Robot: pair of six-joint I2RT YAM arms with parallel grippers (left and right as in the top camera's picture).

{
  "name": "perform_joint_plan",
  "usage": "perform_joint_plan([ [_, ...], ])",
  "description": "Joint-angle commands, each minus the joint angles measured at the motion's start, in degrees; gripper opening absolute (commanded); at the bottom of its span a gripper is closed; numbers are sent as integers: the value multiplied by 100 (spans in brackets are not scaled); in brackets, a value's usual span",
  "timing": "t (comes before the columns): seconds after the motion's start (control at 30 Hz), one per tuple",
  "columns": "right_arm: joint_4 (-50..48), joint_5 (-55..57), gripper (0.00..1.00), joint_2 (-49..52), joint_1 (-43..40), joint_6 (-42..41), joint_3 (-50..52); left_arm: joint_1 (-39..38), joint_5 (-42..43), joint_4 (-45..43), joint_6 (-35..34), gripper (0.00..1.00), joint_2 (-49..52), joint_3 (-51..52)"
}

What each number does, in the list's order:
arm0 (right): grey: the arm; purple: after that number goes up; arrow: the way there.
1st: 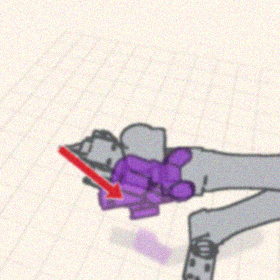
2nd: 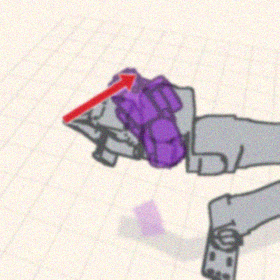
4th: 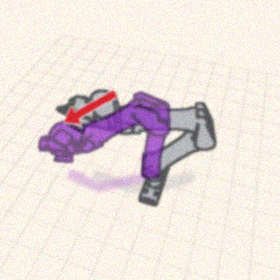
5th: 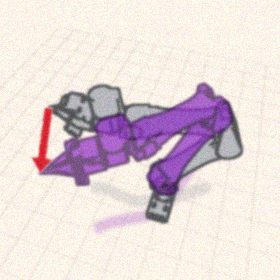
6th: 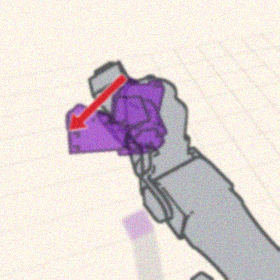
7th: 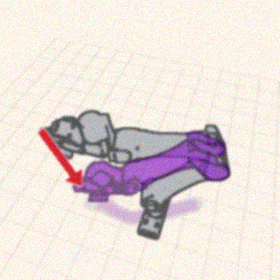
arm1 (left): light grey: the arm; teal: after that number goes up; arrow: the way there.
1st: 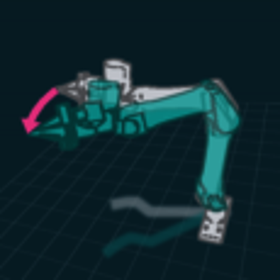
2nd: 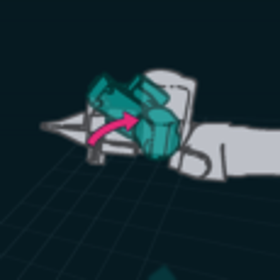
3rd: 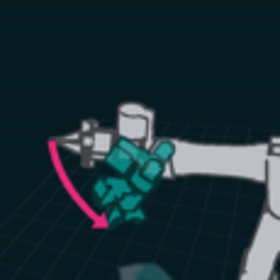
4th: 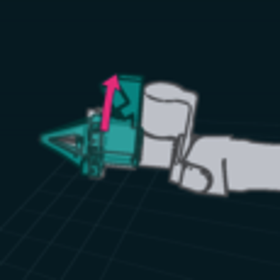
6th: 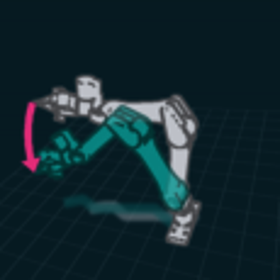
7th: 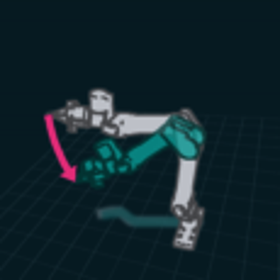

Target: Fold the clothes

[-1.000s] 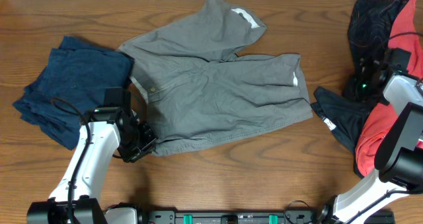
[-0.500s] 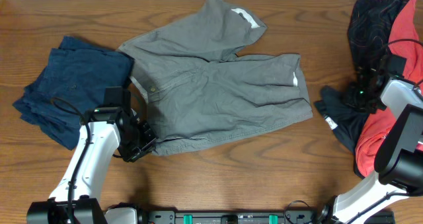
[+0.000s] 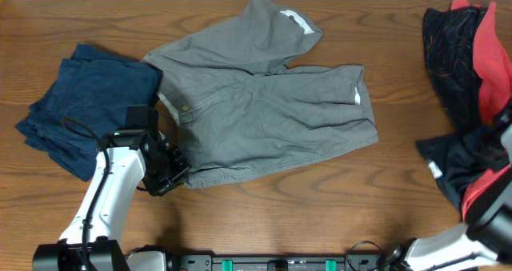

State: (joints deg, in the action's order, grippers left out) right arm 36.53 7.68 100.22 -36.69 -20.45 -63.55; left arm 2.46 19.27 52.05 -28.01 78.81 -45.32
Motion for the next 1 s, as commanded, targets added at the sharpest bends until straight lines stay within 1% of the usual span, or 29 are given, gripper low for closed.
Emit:
perform_joint_plan([
  [0.0, -24, -1829, 33, -973, 293, 638, -52, -17, -74, 15, 103, 6, -31, 11],
  [0.07, 96, -2629, 63, -1331, 476, 1038, -52, -17, -74, 13, 103, 6, -31, 11],
  [0.1, 208, -2929, 66, -1478, 581, 1150, -50, -17, -74, 13, 101, 6, -31, 11],
  [0.23, 953, -3014, 59, -1711, 1008, 1147, -42, -20, -74, 15, 103, 6, -31, 11],
  [0.33, 1394, -2920, 58, -1661, 1290, 1154, 92, -17, -74, 13, 103, 6, -31, 11],
  [0.4, 1399, -2889, 59, -1644, 1460, 1156, 334, -17, -76, 11, 103, 7, -31, 11],
  [0.53, 1025, -3075, 60, -1641, 1773, 1123, 951, -17, -74, 11, 103, 6, -31, 11],
  [0.67, 271, -3279, 60, -1641, 2208, 922, 1563, -20, -74, 7, 103, 6, -31, 11],
  [0.87, -901, -2966, 61, -1641, 2833, 275, 2100, -20, -74, 0, 103, 6, -31, 11],
  [0.97, -1241, -2776, 62, -1606, 3069, 83, 2184, -17, -74, -7, 103, 7, -31, 11],
])
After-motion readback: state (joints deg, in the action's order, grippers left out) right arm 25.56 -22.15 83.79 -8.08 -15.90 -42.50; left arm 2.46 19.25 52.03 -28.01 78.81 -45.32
